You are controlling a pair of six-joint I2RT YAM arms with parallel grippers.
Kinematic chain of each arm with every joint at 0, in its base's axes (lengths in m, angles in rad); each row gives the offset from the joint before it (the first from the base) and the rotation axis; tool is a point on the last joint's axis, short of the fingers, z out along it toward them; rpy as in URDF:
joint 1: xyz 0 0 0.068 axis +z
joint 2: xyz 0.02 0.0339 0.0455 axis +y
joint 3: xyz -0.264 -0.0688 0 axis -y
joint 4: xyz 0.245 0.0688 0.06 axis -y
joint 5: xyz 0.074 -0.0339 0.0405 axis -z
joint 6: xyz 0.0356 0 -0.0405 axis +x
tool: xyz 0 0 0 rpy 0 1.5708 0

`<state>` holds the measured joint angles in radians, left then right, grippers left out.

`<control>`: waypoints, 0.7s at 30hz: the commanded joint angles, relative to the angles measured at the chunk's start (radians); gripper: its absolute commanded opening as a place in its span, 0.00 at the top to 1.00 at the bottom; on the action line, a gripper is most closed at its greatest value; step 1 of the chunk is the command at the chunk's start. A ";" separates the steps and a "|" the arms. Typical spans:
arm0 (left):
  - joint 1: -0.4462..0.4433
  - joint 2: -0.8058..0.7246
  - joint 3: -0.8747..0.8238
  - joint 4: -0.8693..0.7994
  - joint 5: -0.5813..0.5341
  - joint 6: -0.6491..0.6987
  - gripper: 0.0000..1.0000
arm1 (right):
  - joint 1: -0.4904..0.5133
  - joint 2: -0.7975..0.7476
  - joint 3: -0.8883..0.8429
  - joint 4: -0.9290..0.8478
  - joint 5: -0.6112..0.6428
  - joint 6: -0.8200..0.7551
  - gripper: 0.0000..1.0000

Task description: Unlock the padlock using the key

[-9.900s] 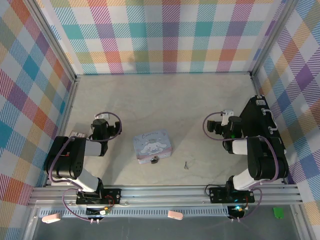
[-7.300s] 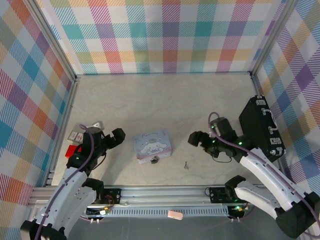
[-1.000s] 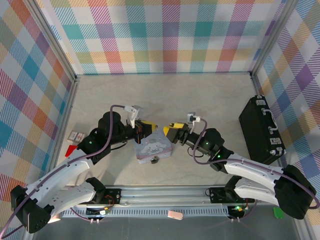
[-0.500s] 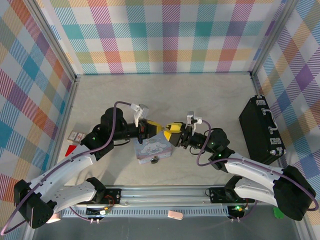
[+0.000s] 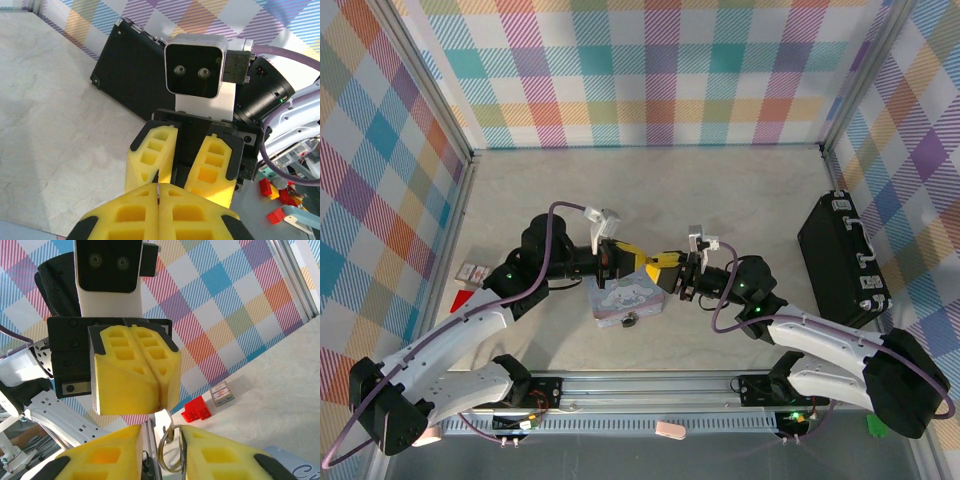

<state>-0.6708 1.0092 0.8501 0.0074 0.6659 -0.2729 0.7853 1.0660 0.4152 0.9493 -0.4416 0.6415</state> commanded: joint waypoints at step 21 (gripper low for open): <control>0.010 0.026 0.030 0.040 0.039 -0.003 1.00 | -0.004 -0.053 0.066 -0.085 -0.006 -0.027 1.00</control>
<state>-0.6670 1.0279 0.8501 0.0360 0.6987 -0.2794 0.7795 1.0363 0.4328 0.8738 -0.4465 0.6376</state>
